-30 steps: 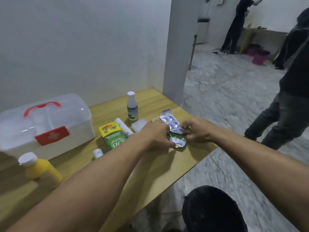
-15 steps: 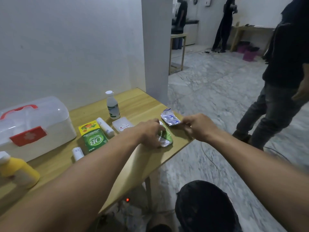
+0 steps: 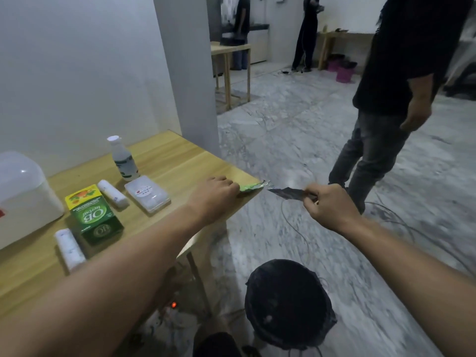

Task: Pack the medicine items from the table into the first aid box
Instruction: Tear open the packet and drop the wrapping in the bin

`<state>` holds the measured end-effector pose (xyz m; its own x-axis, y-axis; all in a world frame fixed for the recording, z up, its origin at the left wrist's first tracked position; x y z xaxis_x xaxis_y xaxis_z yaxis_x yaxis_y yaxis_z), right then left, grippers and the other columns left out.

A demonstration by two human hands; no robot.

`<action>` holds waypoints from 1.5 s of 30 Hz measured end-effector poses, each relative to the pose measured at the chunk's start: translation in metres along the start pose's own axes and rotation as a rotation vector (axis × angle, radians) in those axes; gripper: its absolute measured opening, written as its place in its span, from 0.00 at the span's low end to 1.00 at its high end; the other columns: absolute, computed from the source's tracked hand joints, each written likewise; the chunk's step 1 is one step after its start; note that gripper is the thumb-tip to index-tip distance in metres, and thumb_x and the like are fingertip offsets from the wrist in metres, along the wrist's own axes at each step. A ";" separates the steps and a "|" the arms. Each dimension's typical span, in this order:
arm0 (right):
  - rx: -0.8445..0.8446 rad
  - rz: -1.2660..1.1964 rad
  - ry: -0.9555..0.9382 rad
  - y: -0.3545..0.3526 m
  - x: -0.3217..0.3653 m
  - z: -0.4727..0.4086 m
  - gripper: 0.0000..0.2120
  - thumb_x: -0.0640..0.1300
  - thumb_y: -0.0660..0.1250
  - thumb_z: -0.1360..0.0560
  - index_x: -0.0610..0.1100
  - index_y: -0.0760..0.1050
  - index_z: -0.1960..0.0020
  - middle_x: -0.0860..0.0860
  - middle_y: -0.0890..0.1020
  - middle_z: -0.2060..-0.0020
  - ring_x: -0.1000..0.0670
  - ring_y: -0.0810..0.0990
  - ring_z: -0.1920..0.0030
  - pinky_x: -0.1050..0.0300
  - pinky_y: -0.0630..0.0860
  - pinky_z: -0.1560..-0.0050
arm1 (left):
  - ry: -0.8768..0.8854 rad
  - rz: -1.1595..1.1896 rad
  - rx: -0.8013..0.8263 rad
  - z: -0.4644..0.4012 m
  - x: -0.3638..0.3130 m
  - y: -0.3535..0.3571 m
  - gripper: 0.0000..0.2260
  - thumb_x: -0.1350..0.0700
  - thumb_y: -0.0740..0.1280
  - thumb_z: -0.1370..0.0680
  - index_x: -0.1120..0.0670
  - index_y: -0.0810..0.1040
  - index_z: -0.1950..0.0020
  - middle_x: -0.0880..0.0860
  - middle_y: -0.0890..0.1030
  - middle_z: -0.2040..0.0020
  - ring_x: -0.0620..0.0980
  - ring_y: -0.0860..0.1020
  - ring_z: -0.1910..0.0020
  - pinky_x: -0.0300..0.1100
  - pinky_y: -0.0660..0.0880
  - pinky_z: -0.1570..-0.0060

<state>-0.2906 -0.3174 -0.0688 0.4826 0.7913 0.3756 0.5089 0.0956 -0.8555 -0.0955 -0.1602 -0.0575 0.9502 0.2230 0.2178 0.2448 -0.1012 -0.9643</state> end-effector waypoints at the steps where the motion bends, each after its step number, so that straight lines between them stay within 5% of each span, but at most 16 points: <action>1: 0.002 -0.007 0.015 -0.001 -0.005 0.006 0.05 0.40 0.66 0.28 0.41 0.80 0.58 0.44 0.81 0.71 0.42 0.76 0.70 0.49 0.76 0.66 | 0.016 0.025 -0.058 -0.004 -0.010 -0.006 0.06 0.58 0.60 0.21 0.58 0.75 0.51 0.57 0.80 0.53 0.58 0.76 0.49 0.48 0.68 0.58; 5: 0.051 -0.070 0.114 -0.002 -0.025 0.031 0.05 0.38 0.67 0.29 0.39 0.79 0.61 0.44 0.79 0.71 0.44 0.76 0.69 0.50 0.74 0.65 | 0.100 0.220 -0.278 -0.017 -0.063 -0.030 0.04 0.66 0.69 0.27 0.61 0.76 0.61 0.59 0.77 0.64 0.61 0.77 0.67 0.44 0.62 0.73; 7: 0.153 -0.067 0.190 0.005 -0.037 0.042 0.06 0.38 0.66 0.29 0.40 0.78 0.65 0.44 0.79 0.71 0.44 0.76 0.68 0.52 0.73 0.65 | 0.053 0.333 -0.283 -0.023 -0.091 -0.026 0.04 0.65 0.67 0.24 0.62 0.78 0.59 0.59 0.77 0.61 0.61 0.76 0.66 0.48 0.68 0.72; 11: 0.320 -0.067 0.337 0.031 -0.062 0.066 0.15 0.40 0.65 0.31 0.43 0.65 0.74 0.41 0.77 0.74 0.41 0.78 0.68 0.54 0.68 0.71 | -0.076 0.393 -0.042 -0.023 -0.132 0.010 0.08 0.63 0.62 0.21 0.63 0.78 0.58 0.58 0.74 0.57 0.60 0.76 0.59 0.49 0.68 0.64; 15: 0.430 -0.118 0.417 0.061 -0.078 0.086 0.15 0.44 0.65 0.29 0.38 0.71 0.72 0.37 0.81 0.70 0.40 0.82 0.67 0.50 0.76 0.70 | -0.216 0.426 0.165 -0.012 -0.145 0.071 0.19 0.63 0.64 0.22 0.58 0.61 0.71 0.53 0.63 0.70 0.57 0.72 0.66 0.47 0.64 0.67; 18: 0.483 -0.094 0.446 0.084 -0.083 0.099 0.17 0.45 0.65 0.28 0.39 0.70 0.72 0.39 0.79 0.73 0.42 0.79 0.70 0.52 0.76 0.68 | -0.279 0.485 0.305 -0.004 -0.152 0.104 0.14 0.61 0.66 0.23 0.61 0.71 0.68 0.60 0.67 0.71 0.63 0.79 0.61 0.50 0.70 0.67; 22: 0.552 -0.076 0.495 0.117 -0.089 0.113 0.16 0.42 0.64 0.28 0.43 0.65 0.73 0.46 0.69 0.75 0.47 0.68 0.73 0.58 0.61 0.73 | -0.389 0.616 0.379 0.005 -0.161 0.143 0.16 0.57 0.65 0.21 0.59 0.69 0.69 0.59 0.72 0.68 0.59 0.77 0.65 0.45 0.69 0.67; 26: 0.596 -0.061 0.529 0.134 -0.091 0.123 0.07 0.45 0.68 0.27 0.42 0.81 0.57 0.45 0.82 0.61 0.48 0.78 0.61 0.59 0.71 0.69 | -0.417 0.734 0.427 0.013 -0.166 0.159 0.10 0.57 0.63 0.22 0.61 0.77 0.60 0.57 0.75 0.61 0.56 0.75 0.63 0.47 0.73 0.63; 31: 0.607 -0.060 0.479 0.135 -0.087 0.108 0.10 0.46 0.69 0.27 0.43 0.81 0.49 0.45 0.84 0.51 0.46 0.81 0.50 0.56 0.75 0.53 | -0.332 0.677 0.409 0.011 -0.152 0.144 0.08 0.54 0.66 0.23 0.58 0.80 0.51 0.56 0.80 0.52 0.57 0.79 0.53 0.48 0.77 0.58; 35: 0.535 -0.106 0.389 0.112 -0.060 0.068 0.12 0.46 0.70 0.28 0.42 0.81 0.47 0.46 0.85 0.53 0.46 0.82 0.50 0.54 0.77 0.46 | -0.262 0.665 0.328 -0.006 -0.126 0.101 0.10 0.53 0.67 0.24 0.60 0.76 0.56 0.54 0.79 0.57 0.58 0.79 0.53 0.46 0.74 0.62; 38: 0.454 -0.130 0.288 0.084 -0.028 0.033 0.12 0.46 0.70 0.28 0.42 0.81 0.47 0.49 0.83 0.60 0.50 0.82 0.56 0.56 0.76 0.52 | -0.221 0.681 0.243 -0.016 -0.102 0.055 0.15 0.50 0.69 0.24 0.59 0.80 0.45 0.56 0.82 0.49 0.57 0.79 0.50 0.47 0.76 0.55; 42: 0.364 -0.181 0.139 0.042 0.027 -0.012 0.09 0.43 0.71 0.28 0.41 0.81 0.49 0.51 0.83 0.67 0.61 0.78 0.72 0.66 0.71 0.67 | -0.232 0.634 0.119 -0.011 -0.061 -0.008 0.15 0.50 0.70 0.25 0.58 0.74 0.67 0.54 0.75 0.68 0.55 0.71 0.64 0.45 0.68 0.64; 45: 0.323 -0.207 0.022 0.018 0.077 -0.038 0.09 0.44 0.72 0.28 0.41 0.83 0.51 0.49 0.83 0.67 0.63 0.78 0.74 0.70 0.71 0.70 | -0.314 0.650 0.017 0.007 -0.020 -0.048 0.12 0.49 0.72 0.26 0.59 0.81 0.59 0.55 0.80 0.63 0.53 0.74 0.63 0.43 0.70 0.63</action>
<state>-0.2171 -0.2779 -0.0420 0.4103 0.7222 0.5568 0.3478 0.4405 -0.8276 -0.1279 -0.1526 -0.0163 0.8020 0.3912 -0.4515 -0.3563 -0.2934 -0.8871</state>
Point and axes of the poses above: each hand's wrist, its own z-axis away from the middle knuckle, its own y-axis out of the palm, x = y × z, the point moved 3 cm from there along -z, towards the middle knuckle
